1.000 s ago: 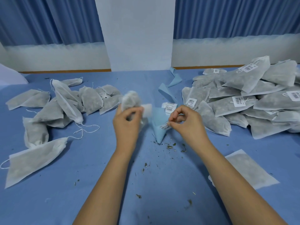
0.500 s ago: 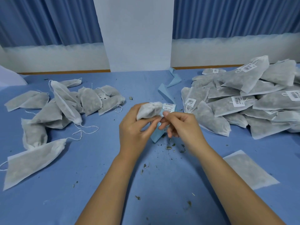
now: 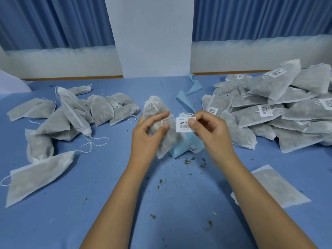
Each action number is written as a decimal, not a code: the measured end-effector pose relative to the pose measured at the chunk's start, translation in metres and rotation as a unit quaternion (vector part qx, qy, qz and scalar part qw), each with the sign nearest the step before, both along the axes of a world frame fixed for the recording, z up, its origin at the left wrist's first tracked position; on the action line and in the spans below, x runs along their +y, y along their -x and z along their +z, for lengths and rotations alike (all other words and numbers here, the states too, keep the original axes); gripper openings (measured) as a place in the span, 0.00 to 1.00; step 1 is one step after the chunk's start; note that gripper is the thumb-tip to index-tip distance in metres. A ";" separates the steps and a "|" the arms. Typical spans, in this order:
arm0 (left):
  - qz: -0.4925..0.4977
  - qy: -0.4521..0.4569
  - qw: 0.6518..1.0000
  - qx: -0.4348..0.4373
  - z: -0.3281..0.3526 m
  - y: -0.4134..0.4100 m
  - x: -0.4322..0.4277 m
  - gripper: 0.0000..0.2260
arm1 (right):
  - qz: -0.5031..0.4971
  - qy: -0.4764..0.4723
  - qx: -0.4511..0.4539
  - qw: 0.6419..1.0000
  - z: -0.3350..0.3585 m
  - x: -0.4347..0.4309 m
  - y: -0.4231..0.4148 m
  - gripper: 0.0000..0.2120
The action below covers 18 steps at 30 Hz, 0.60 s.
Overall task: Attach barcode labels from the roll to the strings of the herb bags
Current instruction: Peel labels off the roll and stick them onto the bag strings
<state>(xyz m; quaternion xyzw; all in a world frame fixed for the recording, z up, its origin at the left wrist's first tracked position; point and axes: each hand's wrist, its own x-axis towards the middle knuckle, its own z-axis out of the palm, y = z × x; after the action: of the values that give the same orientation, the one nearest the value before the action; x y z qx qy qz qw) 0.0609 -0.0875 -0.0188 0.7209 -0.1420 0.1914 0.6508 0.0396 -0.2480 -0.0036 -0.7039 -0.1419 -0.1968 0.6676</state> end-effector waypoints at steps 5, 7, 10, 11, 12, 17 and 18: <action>-0.074 -0.039 0.996 -0.032 0.000 0.004 -0.005 0.22 | 0.002 0.067 -0.013 0.998 -0.008 0.012 -0.001 0.04; -0.098 -0.054 0.993 -0.044 -0.002 0.005 -0.006 0.24 | -0.022 0.097 -0.003 0.995 -0.012 0.013 -0.002 0.04; -0.133 -0.060 0.988 -0.055 -0.004 0.004 -0.006 0.27 | -0.071 0.133 0.021 0.988 -0.015 0.013 -0.004 0.06; -0.130 -0.064 0.988 -0.058 -0.005 0.004 -0.006 0.28 | -0.086 0.136 0.027 0.987 -0.016 0.013 -0.004 0.07; -0.127 -0.060 0.988 -0.058 -0.005 0.004 -0.006 0.29 | -0.097 0.136 0.029 0.986 -0.015 0.013 -0.004 0.08; -0.104 -0.015 0.993 -0.048 -0.007 0.005 -0.008 0.18 | -0.150 0.168 0.029 0.974 -0.013 0.011 -0.004 0.12; -0.093 -0.018 0.994 -0.056 -0.008 0.004 -0.009 0.17 | -0.169 0.184 0.030 0.968 -0.013 0.010 -0.005 0.15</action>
<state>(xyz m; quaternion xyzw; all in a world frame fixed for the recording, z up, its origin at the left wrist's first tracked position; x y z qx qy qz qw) 0.0566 -0.0962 -0.0265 0.7041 -0.2484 0.1672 0.6439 0.0449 -0.2377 -0.0168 -0.8341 -0.0342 -0.2559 0.4875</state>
